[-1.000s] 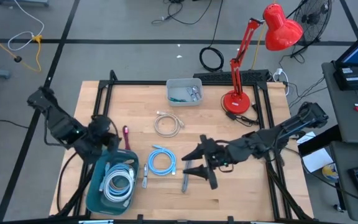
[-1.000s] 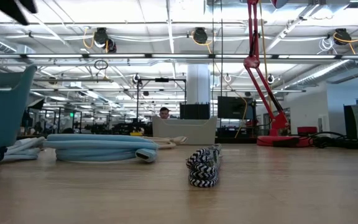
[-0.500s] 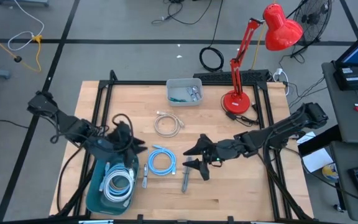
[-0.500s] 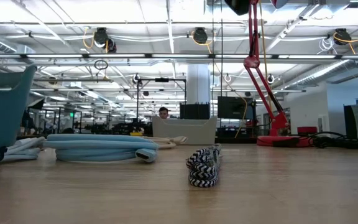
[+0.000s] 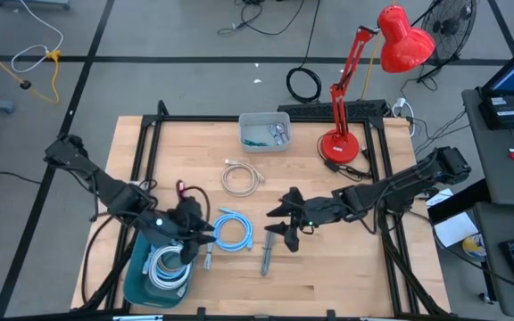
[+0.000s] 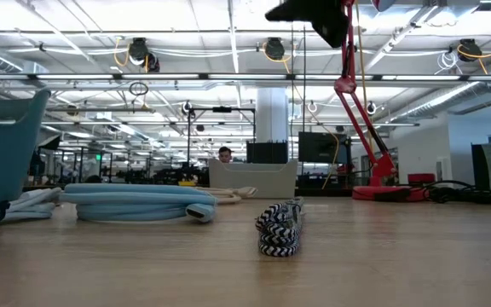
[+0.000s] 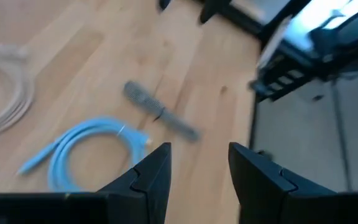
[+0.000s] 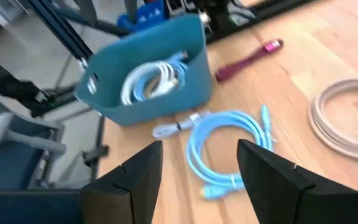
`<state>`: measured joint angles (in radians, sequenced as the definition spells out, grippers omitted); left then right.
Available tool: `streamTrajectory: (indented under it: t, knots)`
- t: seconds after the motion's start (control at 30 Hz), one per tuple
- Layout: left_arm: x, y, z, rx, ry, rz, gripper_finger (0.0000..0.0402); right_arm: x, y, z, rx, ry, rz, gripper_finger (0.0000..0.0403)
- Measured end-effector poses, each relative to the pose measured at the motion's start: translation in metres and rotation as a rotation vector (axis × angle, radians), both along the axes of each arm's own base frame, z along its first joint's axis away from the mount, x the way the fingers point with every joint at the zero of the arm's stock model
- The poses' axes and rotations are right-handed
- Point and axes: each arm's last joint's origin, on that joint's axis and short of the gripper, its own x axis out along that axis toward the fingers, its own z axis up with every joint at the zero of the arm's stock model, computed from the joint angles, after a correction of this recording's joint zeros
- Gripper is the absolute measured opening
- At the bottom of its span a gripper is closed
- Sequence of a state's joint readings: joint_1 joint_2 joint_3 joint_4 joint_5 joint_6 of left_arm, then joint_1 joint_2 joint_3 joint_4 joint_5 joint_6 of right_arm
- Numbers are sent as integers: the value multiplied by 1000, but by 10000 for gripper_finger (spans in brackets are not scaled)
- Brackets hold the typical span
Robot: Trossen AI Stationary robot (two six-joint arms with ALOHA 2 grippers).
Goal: Pick & Place USB Port
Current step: Put the black white charger cable into the gray bin
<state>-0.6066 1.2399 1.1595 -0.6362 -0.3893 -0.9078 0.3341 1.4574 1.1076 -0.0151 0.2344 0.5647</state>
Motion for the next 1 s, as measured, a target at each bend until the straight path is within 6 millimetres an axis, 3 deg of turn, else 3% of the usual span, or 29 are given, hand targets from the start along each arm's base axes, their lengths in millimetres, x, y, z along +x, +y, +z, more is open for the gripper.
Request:
streamTrajectory:
  t: [0.27, 0.47, 0.73, 1.0]
  knots:
    - [-7, 22, -18, -35, 240, 205, 161, -5, -9, -14, 9, 161, -42, 196]
    - [-2, 22, -14, -56, 191, 191, 161, -9, -2, -23, -126, 235, 224, 196]
    - [6, 22, -8, -110, 109, 202, 161, -8, 15, -34, -98, 279, 287, 196]
    - [11, 19, -2, -171, 35, 204, 161, 23, 34, -57, -37, 285, 412, 196]
